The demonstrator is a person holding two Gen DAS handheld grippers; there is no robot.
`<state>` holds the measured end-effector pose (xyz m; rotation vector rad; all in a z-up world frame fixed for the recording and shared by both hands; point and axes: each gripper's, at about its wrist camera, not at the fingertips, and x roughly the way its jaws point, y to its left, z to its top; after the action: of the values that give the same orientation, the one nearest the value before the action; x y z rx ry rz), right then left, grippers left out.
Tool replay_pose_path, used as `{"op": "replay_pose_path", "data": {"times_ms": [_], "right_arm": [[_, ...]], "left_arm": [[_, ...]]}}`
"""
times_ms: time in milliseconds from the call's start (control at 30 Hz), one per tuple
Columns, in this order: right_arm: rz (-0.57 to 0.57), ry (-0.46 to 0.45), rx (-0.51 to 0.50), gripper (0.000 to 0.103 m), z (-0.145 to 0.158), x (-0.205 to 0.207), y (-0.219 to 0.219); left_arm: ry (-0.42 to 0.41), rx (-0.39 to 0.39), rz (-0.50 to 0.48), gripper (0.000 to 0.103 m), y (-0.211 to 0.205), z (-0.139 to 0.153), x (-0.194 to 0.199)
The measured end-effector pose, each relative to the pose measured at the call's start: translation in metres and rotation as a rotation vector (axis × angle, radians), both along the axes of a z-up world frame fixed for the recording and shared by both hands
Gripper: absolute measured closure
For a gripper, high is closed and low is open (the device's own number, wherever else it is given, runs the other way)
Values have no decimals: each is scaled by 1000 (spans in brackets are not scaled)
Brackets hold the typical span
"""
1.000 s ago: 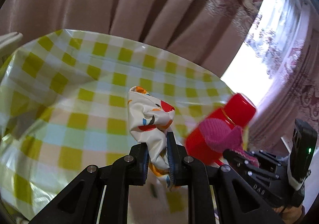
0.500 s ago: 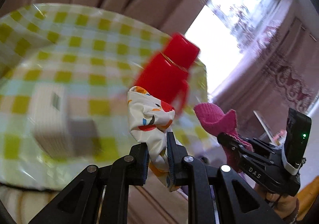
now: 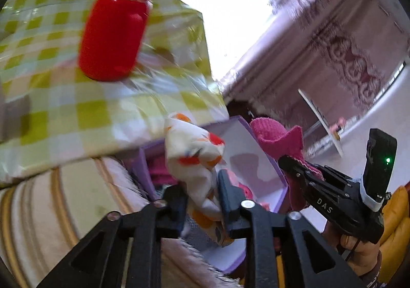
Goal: Organize soft objects
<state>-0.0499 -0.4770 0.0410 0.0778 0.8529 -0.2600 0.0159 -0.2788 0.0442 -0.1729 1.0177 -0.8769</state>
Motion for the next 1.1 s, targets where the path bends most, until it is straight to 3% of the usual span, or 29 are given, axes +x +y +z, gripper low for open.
{"op": "replay_pose_path", "data": {"times_ms": [100,200,300,367,467,633,833,1100], "right_arm": [[-40,14,3,69,-8,-13,-12],[-64,31,-8,53,-13,-22,-17],[-94,33,-8,44,-15,-29,-19],[-105,30,-4,41,-16,-37,-19],[-119,30,-16,41,-19,-49,-14],[-141,36,-11,40,-22,-70,-6],[-165,27,-12,40,-23,-78,-8],[-157,27,-10,40,-24,-78,-9]], "left_arm": [[10,53,-12,50,-11,-9,-6],[35,71,-8,42,-10,-13,-9],[51,109,7,25,-3,-20,-22],[63,136,10,23,2,-27,-31],[-17,175,-19,18,4,-23,-54],[-62,222,-44,6,-5,-25,-67],[-71,244,-43,4,-10,-27,-68],[-54,210,-37,4,-6,-27,-64]]}}
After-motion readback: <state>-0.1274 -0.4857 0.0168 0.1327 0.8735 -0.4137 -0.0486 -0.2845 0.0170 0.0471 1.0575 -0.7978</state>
